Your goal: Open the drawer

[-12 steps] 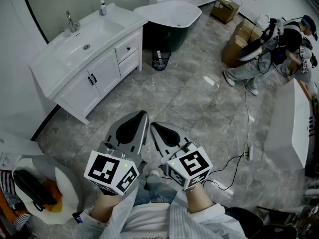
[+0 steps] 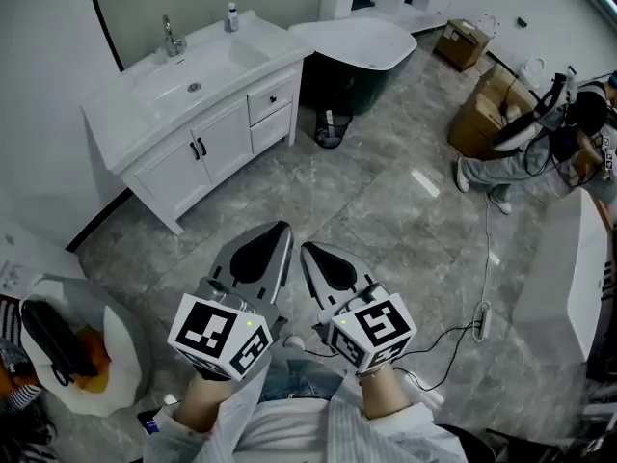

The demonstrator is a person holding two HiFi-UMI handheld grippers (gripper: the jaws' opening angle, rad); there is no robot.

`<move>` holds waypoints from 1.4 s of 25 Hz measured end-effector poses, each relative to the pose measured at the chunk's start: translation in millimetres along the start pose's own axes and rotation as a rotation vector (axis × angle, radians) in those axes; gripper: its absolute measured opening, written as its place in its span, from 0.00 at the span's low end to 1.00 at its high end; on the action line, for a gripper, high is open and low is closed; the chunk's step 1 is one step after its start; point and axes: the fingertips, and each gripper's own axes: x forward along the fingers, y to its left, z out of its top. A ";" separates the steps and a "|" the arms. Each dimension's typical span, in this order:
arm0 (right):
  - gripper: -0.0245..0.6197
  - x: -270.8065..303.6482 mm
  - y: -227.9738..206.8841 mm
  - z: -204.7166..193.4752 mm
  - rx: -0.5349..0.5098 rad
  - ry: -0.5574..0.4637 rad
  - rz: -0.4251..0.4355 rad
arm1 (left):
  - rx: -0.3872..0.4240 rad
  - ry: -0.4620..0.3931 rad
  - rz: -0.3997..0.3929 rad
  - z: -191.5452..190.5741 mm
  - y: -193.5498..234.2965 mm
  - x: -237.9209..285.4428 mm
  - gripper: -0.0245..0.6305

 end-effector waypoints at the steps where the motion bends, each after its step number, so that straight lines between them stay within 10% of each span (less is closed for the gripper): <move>1: 0.05 -1.4 0.0 -0.3 0.000 -0.001 0.004 | -0.001 -0.002 0.006 -1.0 -1.1 -1.4 0.06; 11: 0.05 15.7 -14.9 -5.9 0.015 0.008 0.013 | 0.003 -0.002 0.038 -6.7 17.7 9.9 0.06; 35: 0.05 269.7 -117.4 52.2 0.010 0.034 0.000 | 0.069 0.031 0.010 44.1 236.4 184.7 0.06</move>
